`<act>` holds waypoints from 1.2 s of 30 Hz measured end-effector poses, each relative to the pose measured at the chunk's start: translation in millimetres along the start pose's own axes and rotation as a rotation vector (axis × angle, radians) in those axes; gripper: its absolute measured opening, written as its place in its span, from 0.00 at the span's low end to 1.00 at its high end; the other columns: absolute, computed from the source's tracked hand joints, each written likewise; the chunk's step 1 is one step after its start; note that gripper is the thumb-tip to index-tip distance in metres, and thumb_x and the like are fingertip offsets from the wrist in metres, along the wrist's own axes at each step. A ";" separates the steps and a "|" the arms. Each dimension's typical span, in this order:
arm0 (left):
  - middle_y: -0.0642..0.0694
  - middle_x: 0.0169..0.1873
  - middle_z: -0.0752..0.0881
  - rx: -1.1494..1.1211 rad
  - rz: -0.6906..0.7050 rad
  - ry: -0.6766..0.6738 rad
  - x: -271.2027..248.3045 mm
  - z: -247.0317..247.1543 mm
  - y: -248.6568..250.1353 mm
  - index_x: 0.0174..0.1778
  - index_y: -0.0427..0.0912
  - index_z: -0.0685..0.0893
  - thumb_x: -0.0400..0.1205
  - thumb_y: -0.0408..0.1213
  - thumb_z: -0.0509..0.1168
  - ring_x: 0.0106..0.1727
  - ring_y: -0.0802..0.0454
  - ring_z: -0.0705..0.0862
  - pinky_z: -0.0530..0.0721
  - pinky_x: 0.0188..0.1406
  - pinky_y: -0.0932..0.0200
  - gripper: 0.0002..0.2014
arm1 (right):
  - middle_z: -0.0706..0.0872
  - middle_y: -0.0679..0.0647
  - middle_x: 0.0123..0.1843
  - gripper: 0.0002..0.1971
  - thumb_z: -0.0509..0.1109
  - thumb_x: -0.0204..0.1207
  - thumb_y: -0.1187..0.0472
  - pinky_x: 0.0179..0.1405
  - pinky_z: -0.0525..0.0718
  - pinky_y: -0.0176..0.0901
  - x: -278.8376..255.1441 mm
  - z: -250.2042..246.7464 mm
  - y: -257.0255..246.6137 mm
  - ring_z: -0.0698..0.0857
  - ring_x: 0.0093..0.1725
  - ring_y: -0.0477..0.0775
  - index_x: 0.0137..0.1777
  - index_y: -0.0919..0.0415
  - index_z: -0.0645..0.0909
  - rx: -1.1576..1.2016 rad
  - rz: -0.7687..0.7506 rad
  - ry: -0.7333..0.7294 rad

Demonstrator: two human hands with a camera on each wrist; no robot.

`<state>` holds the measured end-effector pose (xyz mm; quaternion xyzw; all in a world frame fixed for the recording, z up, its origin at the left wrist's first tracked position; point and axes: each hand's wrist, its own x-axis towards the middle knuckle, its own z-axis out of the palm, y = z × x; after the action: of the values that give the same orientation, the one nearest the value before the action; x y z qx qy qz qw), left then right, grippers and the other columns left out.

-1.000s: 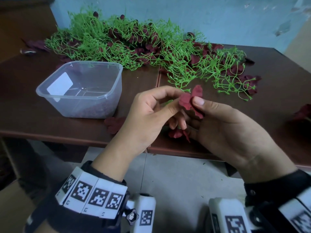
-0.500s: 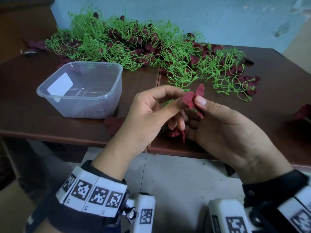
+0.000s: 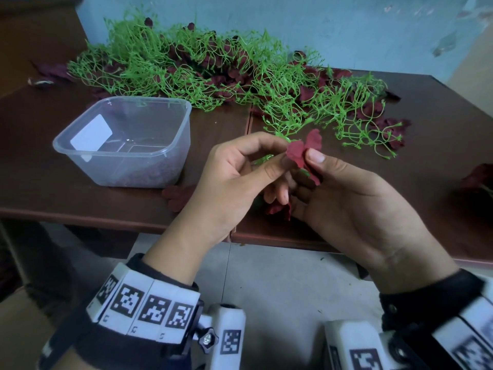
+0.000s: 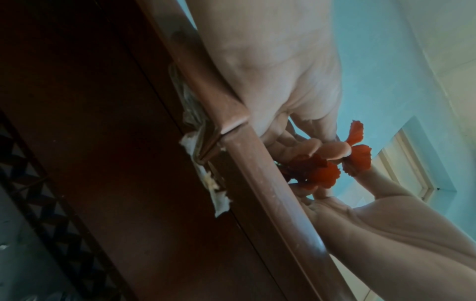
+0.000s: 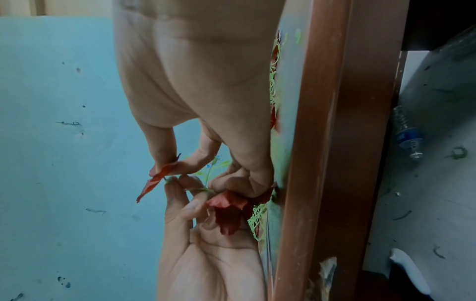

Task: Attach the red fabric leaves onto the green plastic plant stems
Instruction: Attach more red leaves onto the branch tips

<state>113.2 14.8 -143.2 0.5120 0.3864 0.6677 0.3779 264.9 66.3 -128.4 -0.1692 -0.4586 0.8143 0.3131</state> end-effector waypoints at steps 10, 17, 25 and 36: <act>0.37 0.30 0.86 -0.013 -0.001 -0.007 0.2 -0.1 -0.3 0.49 0.38 0.86 0.81 0.31 0.69 0.23 0.54 0.82 0.78 0.26 0.64 0.03 | 0.78 0.65 0.42 0.18 0.65 0.79 0.55 0.64 0.71 0.62 -0.1 -4.7 0.0 0.78 0.49 0.64 0.61 0.69 0.76 -0.017 0.009 -0.022; 0.25 0.34 0.84 -0.077 0.007 -0.009 1.2 -2.2 -2.1 0.45 0.42 0.90 0.79 0.31 0.71 0.23 0.52 0.82 0.76 0.25 0.60 0.04 | 0.81 0.66 0.40 0.24 0.65 0.80 0.57 0.61 0.77 0.59 2.1 -5.8 0.9 0.82 0.48 0.64 0.54 0.85 0.71 -0.053 -0.012 -0.053; 0.42 0.27 0.87 -0.070 0.009 -0.033 0.8 -2.8 -5.2 0.41 0.45 0.93 0.78 0.31 0.71 0.20 0.55 0.74 0.72 0.17 0.65 0.06 | 0.87 0.62 0.39 0.14 0.62 0.82 0.59 0.63 0.78 0.66 -3.5 -4.6 0.2 0.86 0.50 0.67 0.45 0.72 0.76 -0.117 -0.010 -0.062; 0.38 0.32 0.83 -0.029 0.054 -0.038 0.7 -5.1 -6.0 0.41 0.39 0.91 0.78 0.23 0.70 0.25 0.58 0.82 0.74 0.26 0.70 0.08 | 0.80 0.60 0.37 0.25 0.65 0.80 0.62 0.59 0.83 0.55 -5.9 1.2 -2.9 0.82 0.51 0.63 0.56 0.91 0.67 -0.043 0.041 -0.006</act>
<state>108.8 17.2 -149.2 0.5293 0.3556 0.6733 0.3743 269.6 62.7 -125.4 -0.1829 -0.4735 0.8109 0.2912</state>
